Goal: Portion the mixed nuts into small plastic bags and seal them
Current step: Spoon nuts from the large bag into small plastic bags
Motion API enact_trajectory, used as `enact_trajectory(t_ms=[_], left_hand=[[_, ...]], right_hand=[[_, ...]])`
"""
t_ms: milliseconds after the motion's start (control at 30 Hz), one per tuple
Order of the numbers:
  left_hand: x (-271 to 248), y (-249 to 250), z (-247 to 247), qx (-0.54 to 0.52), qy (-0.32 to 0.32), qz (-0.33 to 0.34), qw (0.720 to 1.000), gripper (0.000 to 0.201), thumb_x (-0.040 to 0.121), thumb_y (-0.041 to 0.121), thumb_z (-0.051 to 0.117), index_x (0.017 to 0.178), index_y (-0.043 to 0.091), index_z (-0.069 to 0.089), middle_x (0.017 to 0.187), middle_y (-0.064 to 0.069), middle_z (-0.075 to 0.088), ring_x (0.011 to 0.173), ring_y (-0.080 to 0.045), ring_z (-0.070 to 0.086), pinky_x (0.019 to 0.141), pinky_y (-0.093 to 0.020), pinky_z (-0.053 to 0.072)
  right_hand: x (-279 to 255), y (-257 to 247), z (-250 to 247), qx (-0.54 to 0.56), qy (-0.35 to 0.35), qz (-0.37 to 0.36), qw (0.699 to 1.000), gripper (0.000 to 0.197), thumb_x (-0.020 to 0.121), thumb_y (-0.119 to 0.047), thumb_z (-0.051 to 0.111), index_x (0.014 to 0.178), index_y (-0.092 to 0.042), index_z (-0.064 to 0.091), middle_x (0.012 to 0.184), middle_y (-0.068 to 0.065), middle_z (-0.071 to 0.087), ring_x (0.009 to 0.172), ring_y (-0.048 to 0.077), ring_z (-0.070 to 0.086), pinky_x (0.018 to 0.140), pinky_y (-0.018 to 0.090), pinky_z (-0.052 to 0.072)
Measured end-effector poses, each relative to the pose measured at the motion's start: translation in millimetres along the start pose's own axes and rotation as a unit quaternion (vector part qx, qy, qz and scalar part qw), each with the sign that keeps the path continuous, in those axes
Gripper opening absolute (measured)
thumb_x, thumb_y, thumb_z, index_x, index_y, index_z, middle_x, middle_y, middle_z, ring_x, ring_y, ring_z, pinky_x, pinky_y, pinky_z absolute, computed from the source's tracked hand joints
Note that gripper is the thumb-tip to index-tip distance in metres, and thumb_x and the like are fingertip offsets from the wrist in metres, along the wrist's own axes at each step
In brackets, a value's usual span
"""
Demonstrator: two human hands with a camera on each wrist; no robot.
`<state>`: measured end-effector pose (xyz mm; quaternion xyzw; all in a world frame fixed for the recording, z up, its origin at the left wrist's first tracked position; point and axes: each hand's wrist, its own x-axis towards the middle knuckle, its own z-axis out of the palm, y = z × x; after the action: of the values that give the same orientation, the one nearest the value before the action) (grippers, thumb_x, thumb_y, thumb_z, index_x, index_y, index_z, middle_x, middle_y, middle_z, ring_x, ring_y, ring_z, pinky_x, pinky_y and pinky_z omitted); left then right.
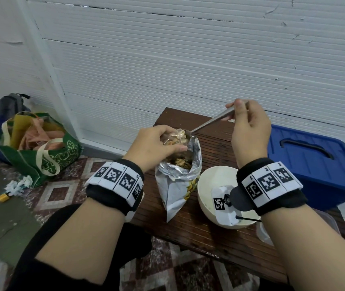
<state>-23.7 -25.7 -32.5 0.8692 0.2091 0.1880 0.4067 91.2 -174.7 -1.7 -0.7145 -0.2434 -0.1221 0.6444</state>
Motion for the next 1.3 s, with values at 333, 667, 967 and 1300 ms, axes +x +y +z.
enact_trajectory(t_ms=[333, 667, 967, 1300], left_hand=[[0, -6, -2, -0.02, 0.023, -0.007, 1.0, 0.025, 0.076, 0.038, 0.077, 0.097, 0.026, 0.068, 0.087, 0.018, 0.063, 0.083, 0.003, 0.058, 0.066, -0.009, 0.042], [-2, -5, -7, -0.051, 0.045, -0.016, 0.998, 0.033, 0.073, 0.045, 0.077, 0.097, 0.023, 0.071, 0.092, 0.007, 0.07, 0.087, -0.008, 0.064, 0.072, -0.016, 0.052], [-6, 3, -6, -0.116, 0.064, 0.025, 0.991, 0.033, 0.074, 0.04, 0.078, 0.104, 0.031, 0.071, 0.098, 0.013, 0.07, 0.095, 0.0, 0.063, 0.084, -0.023, 0.053], [-13, 33, -6, -0.137, 0.078, 0.092, 0.983, 0.034, 0.064, 0.055, 0.072, 0.096, 0.043, 0.071, 0.096, 0.01, 0.07, 0.08, 0.0, 0.059, 0.067, -0.019, 0.045]], right_hand=[[7, 7, -15, -0.017, 0.087, 0.017, 0.996, 0.025, 0.101, -0.028, 0.044, 0.085, -0.02, 0.061, 0.067, -0.014, 0.06, 0.068, 0.001, 0.059, 0.067, 0.011, 0.043], [2, 12, -16, -0.104, 0.07, 0.053, 0.991, 0.031, 0.101, -0.027, 0.043, 0.094, -0.008, 0.066, 0.066, -0.01, 0.058, 0.061, -0.007, 0.052, 0.06, 0.006, 0.033], [-33, 27, 12, -0.209, -0.116, 0.011, 0.971, 0.027, 0.097, -0.033, 0.051, 0.095, -0.013, 0.069, 0.072, -0.005, 0.06, 0.07, 0.013, 0.056, 0.065, 0.024, 0.034], [-21, 12, -15, -0.093, -0.088, 0.063, 0.99, 0.029, 0.095, -0.044, 0.05, 0.087, -0.021, 0.066, 0.08, -0.011, 0.064, 0.075, -0.003, 0.054, 0.063, 0.004, 0.035]])
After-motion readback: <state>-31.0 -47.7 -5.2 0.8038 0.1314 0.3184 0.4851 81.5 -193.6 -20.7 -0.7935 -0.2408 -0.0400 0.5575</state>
